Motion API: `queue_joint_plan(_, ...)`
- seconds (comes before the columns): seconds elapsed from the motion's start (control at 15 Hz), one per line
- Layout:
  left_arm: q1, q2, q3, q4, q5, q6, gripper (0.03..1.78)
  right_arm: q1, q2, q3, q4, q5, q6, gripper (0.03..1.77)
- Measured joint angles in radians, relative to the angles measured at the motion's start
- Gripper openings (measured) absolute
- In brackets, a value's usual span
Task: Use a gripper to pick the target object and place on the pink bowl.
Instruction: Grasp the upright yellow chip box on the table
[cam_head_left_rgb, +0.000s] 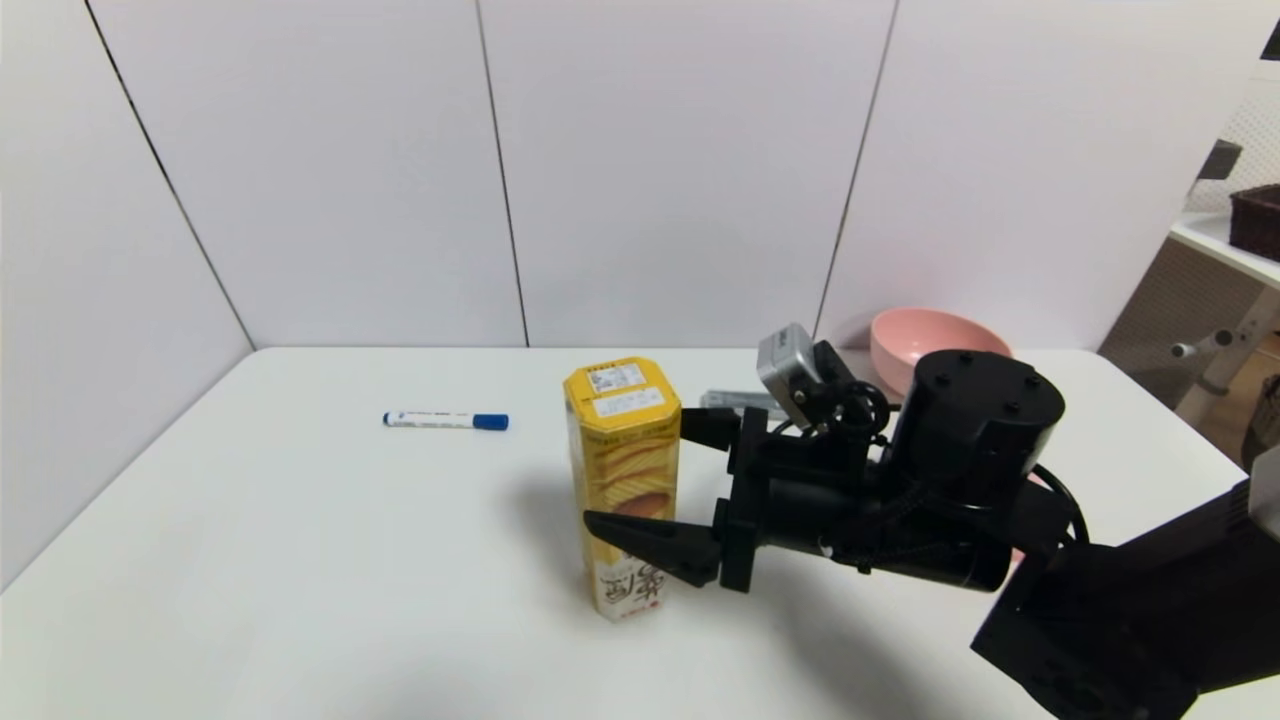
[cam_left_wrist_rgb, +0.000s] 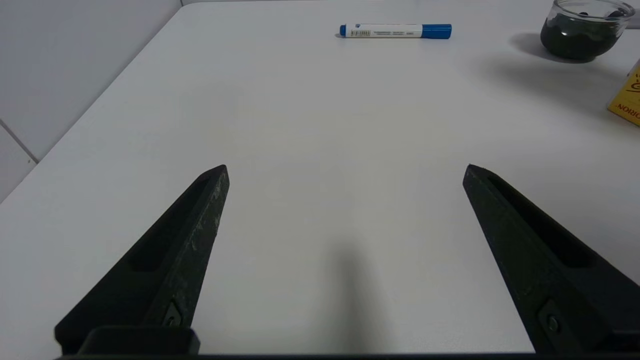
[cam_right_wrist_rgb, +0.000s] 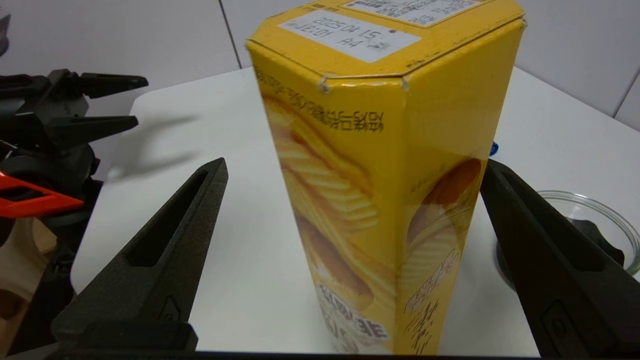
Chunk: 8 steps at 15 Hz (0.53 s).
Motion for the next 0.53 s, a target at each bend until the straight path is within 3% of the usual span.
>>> queue_joint_plan(0.53, 0.000, 0.000, 0.000, 0.000, 0.000, 0.000, 1.69, 0.002, 0.116, -0.110, -0.005, -0.005, -0.004, 1.71)
